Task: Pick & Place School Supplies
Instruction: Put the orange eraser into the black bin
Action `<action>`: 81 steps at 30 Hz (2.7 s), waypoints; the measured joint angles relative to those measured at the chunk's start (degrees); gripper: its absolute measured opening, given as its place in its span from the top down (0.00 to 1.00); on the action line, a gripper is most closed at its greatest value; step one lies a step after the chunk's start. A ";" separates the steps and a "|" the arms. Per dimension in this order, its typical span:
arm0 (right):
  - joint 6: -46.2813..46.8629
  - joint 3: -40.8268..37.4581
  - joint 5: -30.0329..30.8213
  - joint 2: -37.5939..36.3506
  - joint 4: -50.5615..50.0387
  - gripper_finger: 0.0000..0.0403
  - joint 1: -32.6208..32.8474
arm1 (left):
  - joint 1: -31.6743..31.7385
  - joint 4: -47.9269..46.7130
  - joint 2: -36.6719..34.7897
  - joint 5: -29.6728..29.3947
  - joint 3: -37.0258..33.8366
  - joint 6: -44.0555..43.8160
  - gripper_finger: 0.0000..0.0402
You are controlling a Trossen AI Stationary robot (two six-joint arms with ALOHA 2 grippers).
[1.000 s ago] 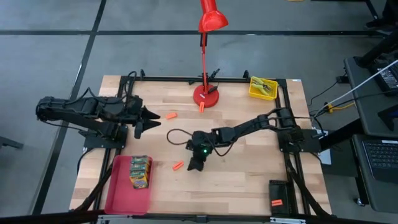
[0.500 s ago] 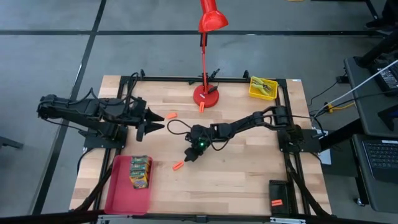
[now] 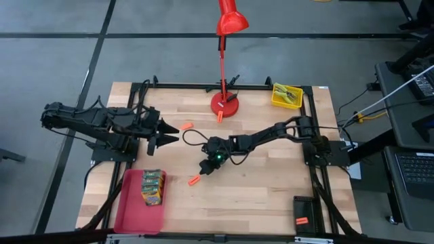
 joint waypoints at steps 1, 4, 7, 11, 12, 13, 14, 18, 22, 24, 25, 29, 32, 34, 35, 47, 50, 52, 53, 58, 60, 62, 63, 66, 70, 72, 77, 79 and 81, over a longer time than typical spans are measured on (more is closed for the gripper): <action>-0.02 0.00 0.06 0.00 -0.02 0.74 0.07 | 0.00 0.16 0.00 0.24 0.00 0.26 0.55; -0.65 0.00 0.38 0.02 0.19 0.74 0.49 | 0.00 0.44 0.00 0.47 0.00 0.37 0.55; -4.86 -0.15 0.72 0.04 1.48 0.74 1.30 | 0.00 0.43 0.00 0.61 0.00 0.82 0.55; -10.51 -0.24 1.99 0.48 8.52 0.74 2.75 | 0.00 0.14 -0.29 1.00 0.00 1.68 0.55; -11.53 -0.24 2.19 0.19 9.00 0.74 3.07 | 0.00 0.06 -0.42 1.16 0.00 2.25 0.55; -12.85 -0.21 2.27 0.08 10.19 0.74 3.42 | 0.00 0.08 -0.58 1.36 0.00 2.82 0.55; -14.38 -0.17 2.31 0.00 10.91 0.74 3.73 | 0.00 -0.05 -0.83 1.45 0.00 3.35 0.55; -21.90 -0.17 2.70 -0.02 11.35 0.74 5.08 | 0.00 -0.68 -1.90 1.24 0.00 4.80 0.55; -35.81 -0.17 4.03 -0.02 11.22 0.74 6.97 | 0.00 -2.63 -2.18 1.04 0.00 5.84 0.55; -43.11 -0.17 5.67 -0.03 11.35 0.74 7.54 | 0.00 -3.81 -2.14 1.07 0.00 5.90 0.55; -46.02 -0.17 6.64 -0.04 11.35 0.74 7.69 | 0.00 -4.42 -2.12 1.17 0.00 5.90 0.55; -55.20 -0.17 12.93 -0.04 11.35 0.74 7.42 | 0.00 -5.51 -1.99 1.24 0.00 5.66 0.55; -60.73 -0.17 17.07 -0.07 11.36 0.74 6.73 | 0.00 -5.49 -2.01 1.24 0.00 4.59 0.55; -63.38 -0.17 17.72 -0.07 11.12 0.73 6.10 | 0.00 -5.49 -2.01 1.31 0.00 3.96 0.55; -64.45 -0.15 17.70 -0.04 10.85 0.73 5.83 | 0.00 -5.51 -2.01 1.43 0.00 3.58 0.55; -73.04 -0.15 12.61 0.04 9.60 0.48 6.20 | 0.00 -5.86 -1.92 1.33 0.00 0.79 0.55; -74.78 -0.15 12.89 0.04 9.60 0.45 6.07 | -0.01 -5.87 -1.92 1.30 0.00 0.76 0.55; -76.19 -0.15 12.90 0.07 9.58 0.45 5.65 | 0.00 -5.93 -1.92 1.30 0.00 0.71 0.55; -76.52 -0.15 12.88 0.07 9.40 0.44 5.45 | 0.00 -5.93 -1.92 1.33 0.00 0.56 0.55; -78.84 -0.13 11.98 0.11 7.57 0.44 5.00 | 0.00 -6.13 -1.92 1.37 0.00 0.03 0.55; -79.99 -0.05 11.03 0.67 7.84 0.44 5.05 | 0.00 -6.13 -1.92 1.39 0.00 -0.13 0.55; -79.61 -0.12 10.65 1.21 7.40 0.44 5.07 | 0.00 -6.13 -1.92 1.39 0.00 -0.14 0.55; -79.30 -0.15 10.15 1.50 7.38 0.44 5.07 | 0.00 -6.10 -1.92 1.39 0.00 -0.16 0.55; -78.67 -0.10 10.05 2.59 8.19 0.44 5.07 | 0.00 -6.12 -1.90 1.39 0.00 -0.17 0.55; -78.71 -0.04 10.44 2.93 8.81 0.44 5.02 | 0.00 -6.10 -1.91 1.97 0.00 -0.29 0.55; -78.78 -0.07 10.06 3.05 8.51 0.44 5.05 | 0.00 -6.10 -1.92 2.11 0.00 -0.35 0.55; -79.06 -0.08 10.07 3.06 8.58 0.44 5.07 | 0.00 -6.10 -1.90 2.35 0.00 -0.89 0.55; -79.67 -0.09 10.07 3.06 8.59 0.44 5.05 | 0.00 -6.10 -1.90 2.46 0.00 -0.99 0.55; -80.10 -0.09 10.07 3.06 8.63 0.45 5.07 | 0.00 -6.10 -1.90 2.48 0.00 -1.16 0.55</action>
